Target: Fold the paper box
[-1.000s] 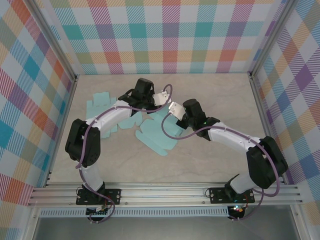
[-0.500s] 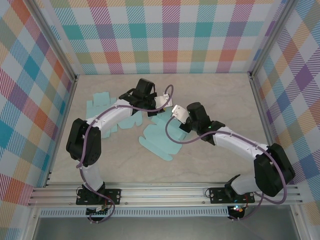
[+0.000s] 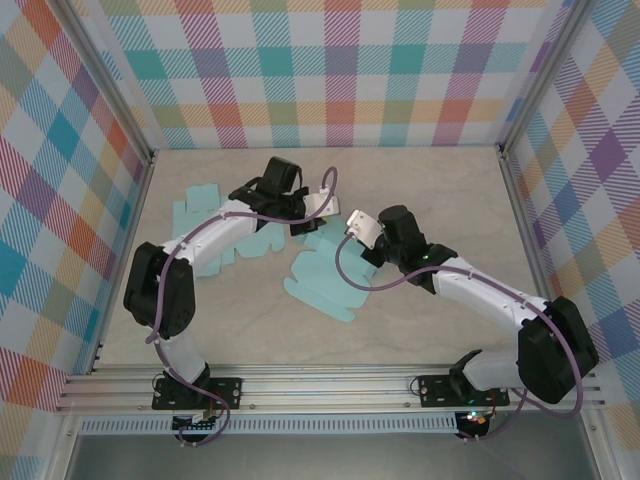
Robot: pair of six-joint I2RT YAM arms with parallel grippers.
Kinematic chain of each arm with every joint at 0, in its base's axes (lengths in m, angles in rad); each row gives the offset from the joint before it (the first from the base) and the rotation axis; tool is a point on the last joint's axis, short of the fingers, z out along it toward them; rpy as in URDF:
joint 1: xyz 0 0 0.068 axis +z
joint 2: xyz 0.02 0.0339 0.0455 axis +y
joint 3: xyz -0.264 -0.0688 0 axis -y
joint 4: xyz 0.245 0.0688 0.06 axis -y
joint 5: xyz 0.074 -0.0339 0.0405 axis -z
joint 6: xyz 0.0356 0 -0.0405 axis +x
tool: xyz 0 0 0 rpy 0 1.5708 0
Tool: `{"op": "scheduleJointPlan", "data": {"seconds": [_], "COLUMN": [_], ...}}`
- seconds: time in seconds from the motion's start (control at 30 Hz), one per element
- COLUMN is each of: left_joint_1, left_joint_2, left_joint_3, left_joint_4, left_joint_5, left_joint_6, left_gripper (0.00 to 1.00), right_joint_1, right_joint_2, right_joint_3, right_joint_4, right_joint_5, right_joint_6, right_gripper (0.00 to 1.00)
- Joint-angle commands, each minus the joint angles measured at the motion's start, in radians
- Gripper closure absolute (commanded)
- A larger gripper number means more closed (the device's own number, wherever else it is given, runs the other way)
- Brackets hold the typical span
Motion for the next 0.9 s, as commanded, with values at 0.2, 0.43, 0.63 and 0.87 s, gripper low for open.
{"op": "scheduleJointPlan", "data": {"seconds": [0.2, 0.43, 0.63, 0.87], "left_joint_1": [-0.049, -0.107, -0.19, -0.283], "left_joint_2": [-0.063, -0.086, -0.078, 0.007], "left_joint_3": [-0.094, -0.24, -0.347, -0.375], "left_joint_4": [0.159, 0.502, 0.778, 0.996], "left_joint_5": [-0.061, -0.291, -0.528, -0.754], "left_joint_6": [-0.048, -0.084, 0.002, 0.205], "left_gripper": [1.0, 1.0, 1.0, 1.0], "right_joint_1": [0.01, -0.04, -0.138, -0.325], "right_joint_2": [-0.012, -0.062, -0.232, -0.24], "right_joint_3": [0.017, 0.064, 0.072, 0.206], "right_joint_4": [0.103, -0.012, -0.106, -0.375], "right_joint_5": [-0.06, -0.059, -0.083, -0.179], "right_joint_6": [0.065, 0.272, 0.558, 0.834], "right_gripper": [0.84, 0.6, 0.46, 0.47]}}
